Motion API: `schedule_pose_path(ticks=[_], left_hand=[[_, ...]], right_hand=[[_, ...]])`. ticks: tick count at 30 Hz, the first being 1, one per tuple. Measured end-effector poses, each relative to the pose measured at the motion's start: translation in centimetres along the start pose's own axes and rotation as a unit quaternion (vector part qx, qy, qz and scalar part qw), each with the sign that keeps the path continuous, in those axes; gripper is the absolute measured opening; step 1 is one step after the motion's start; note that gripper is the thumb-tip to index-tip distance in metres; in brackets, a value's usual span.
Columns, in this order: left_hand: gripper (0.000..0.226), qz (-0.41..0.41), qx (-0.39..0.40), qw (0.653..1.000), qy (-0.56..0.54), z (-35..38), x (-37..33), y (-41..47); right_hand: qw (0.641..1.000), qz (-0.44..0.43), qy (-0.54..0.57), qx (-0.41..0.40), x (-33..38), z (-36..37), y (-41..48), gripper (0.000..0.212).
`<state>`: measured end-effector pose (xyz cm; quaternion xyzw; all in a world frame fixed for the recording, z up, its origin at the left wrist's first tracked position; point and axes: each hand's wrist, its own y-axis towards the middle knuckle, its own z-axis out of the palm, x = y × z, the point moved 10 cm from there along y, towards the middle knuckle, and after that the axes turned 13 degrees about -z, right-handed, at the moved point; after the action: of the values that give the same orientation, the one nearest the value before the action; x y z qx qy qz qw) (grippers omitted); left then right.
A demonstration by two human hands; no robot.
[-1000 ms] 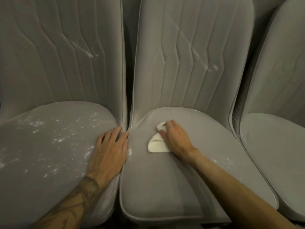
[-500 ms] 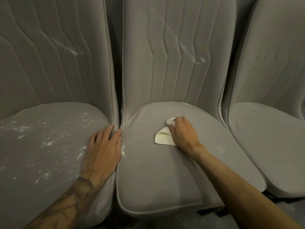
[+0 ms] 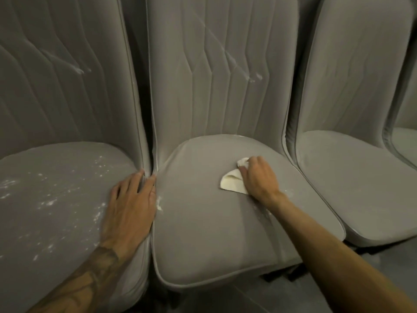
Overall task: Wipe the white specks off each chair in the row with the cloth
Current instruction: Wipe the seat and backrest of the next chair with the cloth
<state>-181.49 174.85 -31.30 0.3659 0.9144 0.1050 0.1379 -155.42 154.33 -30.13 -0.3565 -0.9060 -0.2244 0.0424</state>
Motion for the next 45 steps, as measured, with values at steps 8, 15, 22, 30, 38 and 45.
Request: schedule_pose_path(ticks=[8, 15, 22, 30, 38, 45], left_hand=[[0.04, -0.011, 0.008, 1.0, -0.014, 0.3, 0.3, 0.1], [0.053, -0.024, 0.02, 0.999, -0.013, 0.9, 0.5, 0.3], [0.056, -0.036, 0.045, 0.998, -0.007, 1.6, 0.9, 0.4], [0.05, -0.036, 0.026, 0.999, 0.007, 1.5, 0.7, 0.6], [0.054, -0.035, 0.035, 0.999, -0.001, 1.8, 0.8, 0.6], [0.057, -0.048, 0.046, 0.998, -0.004, 1.7, 0.8, 1.0]], right_hand=[[0.977, -0.178, 0.104, 0.054, 8.9, 1.6, -1.7, 0.033], [1.0, 0.01, 0.019, 0.001, -3.9, -0.8, 0.4, 0.033], [0.959, -0.247, 0.137, 0.021, 9.6, 2.3, -0.7, 0.021], [0.998, -0.048, 0.041, 0.012, -5.7, 0.2, 2.9, 0.028], [0.971, -0.2, 0.107, 0.075, -0.7, 1.4, 2.0, 0.032], [0.999, 0.026, 0.034, 0.002, -10.7, -1.0, 2.7, 0.034]])
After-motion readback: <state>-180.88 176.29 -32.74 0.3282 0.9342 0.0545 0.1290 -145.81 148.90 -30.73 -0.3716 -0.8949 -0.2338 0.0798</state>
